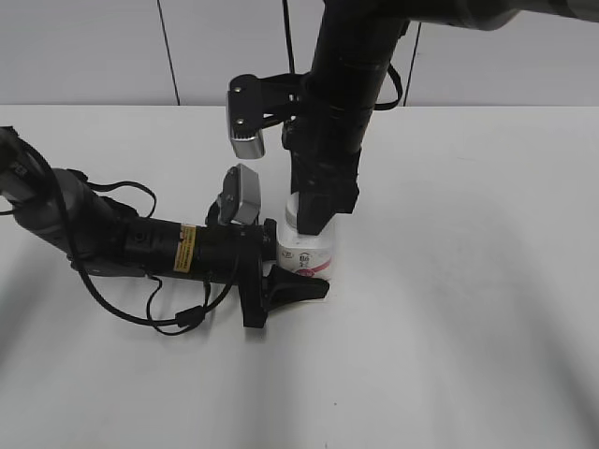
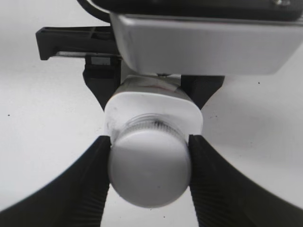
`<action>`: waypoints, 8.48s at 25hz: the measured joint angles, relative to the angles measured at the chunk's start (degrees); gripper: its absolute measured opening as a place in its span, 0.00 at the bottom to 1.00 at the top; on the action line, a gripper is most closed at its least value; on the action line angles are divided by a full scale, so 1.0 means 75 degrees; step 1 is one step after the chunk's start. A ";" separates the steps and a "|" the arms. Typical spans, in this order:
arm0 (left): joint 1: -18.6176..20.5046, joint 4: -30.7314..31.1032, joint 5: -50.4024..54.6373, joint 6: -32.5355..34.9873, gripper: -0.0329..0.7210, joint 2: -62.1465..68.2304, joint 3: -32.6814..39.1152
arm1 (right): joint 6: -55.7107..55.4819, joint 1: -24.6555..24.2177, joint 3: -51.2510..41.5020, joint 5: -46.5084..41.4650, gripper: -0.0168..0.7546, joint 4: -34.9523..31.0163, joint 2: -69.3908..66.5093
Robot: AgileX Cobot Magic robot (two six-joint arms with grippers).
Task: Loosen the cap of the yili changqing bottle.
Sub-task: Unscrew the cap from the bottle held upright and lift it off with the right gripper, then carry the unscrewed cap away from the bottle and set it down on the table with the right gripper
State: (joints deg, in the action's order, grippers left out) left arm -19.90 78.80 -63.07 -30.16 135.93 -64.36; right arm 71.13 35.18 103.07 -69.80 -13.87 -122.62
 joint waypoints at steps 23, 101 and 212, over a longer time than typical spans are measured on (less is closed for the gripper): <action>0.0008 0.0024 -0.0030 -0.0031 0.58 0.0000 0.0000 | -0.0479 0.0000 0.0000 0.0006 0.75 0.0027 0.0000; 0.0022 0.0112 -0.0061 -0.0031 0.58 0.0000 0.0000 | -1.1045 0.0000 0.0000 -0.0001 0.54 -0.0117 0.0002; 0.0031 0.0199 -0.0094 -0.0057 0.57 0.0000 0.0000 | -0.7954 -0.4219 -0.3411 0.2249 0.52 0.0554 0.0690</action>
State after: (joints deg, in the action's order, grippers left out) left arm -19.67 80.29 -63.77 -30.58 135.93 -64.36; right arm 11.48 3.54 77.49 -52.93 -9.72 -117.45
